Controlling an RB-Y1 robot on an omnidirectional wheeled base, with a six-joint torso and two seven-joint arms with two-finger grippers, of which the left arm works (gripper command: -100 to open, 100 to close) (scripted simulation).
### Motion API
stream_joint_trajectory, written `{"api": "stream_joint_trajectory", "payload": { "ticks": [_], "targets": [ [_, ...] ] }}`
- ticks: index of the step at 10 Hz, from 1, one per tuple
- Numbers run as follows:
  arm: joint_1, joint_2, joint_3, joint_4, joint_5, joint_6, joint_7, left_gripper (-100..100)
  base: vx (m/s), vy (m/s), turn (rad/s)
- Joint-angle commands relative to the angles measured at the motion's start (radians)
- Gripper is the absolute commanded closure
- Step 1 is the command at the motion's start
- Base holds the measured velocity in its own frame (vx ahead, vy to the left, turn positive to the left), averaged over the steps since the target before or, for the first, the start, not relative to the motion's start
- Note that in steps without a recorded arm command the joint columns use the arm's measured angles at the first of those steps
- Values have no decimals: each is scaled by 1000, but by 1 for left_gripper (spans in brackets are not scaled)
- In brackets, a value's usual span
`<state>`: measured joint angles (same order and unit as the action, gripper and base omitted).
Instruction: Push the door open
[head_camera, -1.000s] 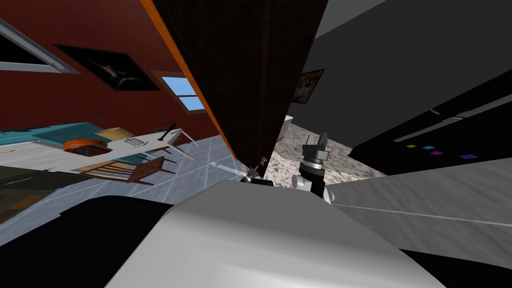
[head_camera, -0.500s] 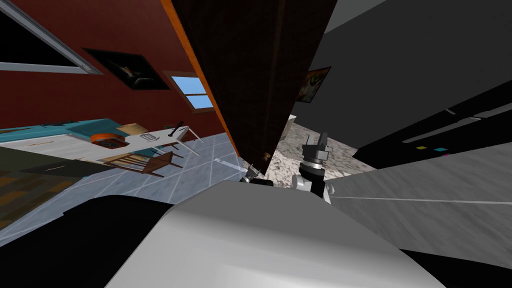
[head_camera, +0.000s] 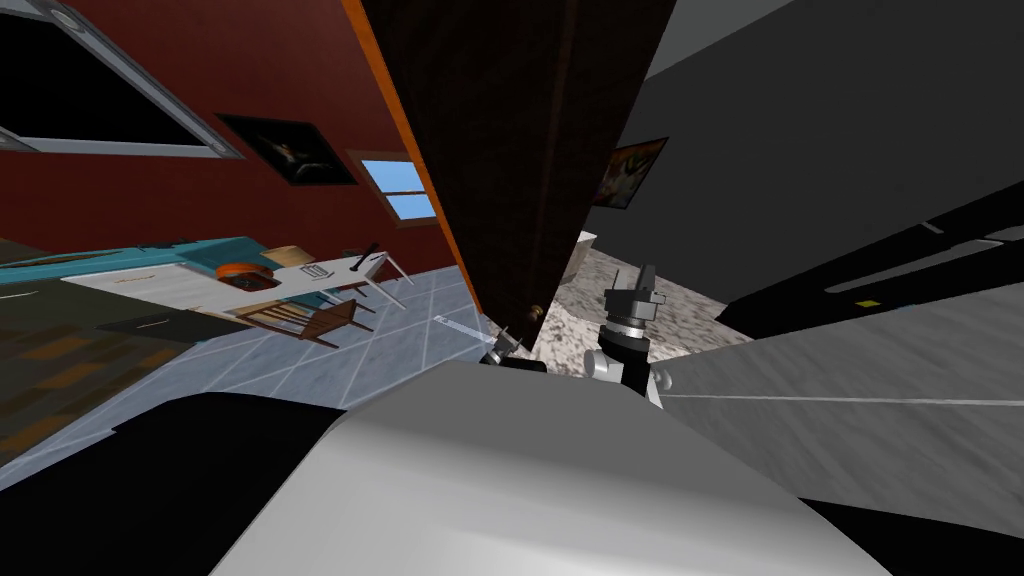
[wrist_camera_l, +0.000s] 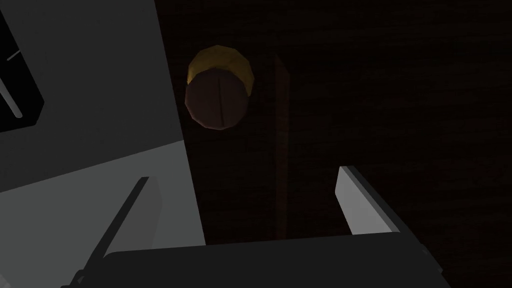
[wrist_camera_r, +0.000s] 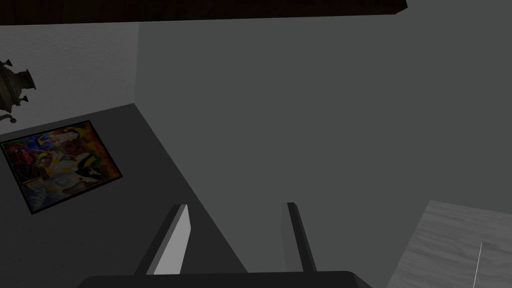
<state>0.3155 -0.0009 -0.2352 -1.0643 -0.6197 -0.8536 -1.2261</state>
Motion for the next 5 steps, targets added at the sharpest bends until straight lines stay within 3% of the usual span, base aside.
{"api": "stream_joint_trajectory", "payload": {
  "ticks": [1,5],
  "targets": [
    [-42,15,-20,38,26,5,-11,-100,87,33,76],
    [-116,31,-53,105,72,11,-29,-100,46,17,79]
  ]
}}
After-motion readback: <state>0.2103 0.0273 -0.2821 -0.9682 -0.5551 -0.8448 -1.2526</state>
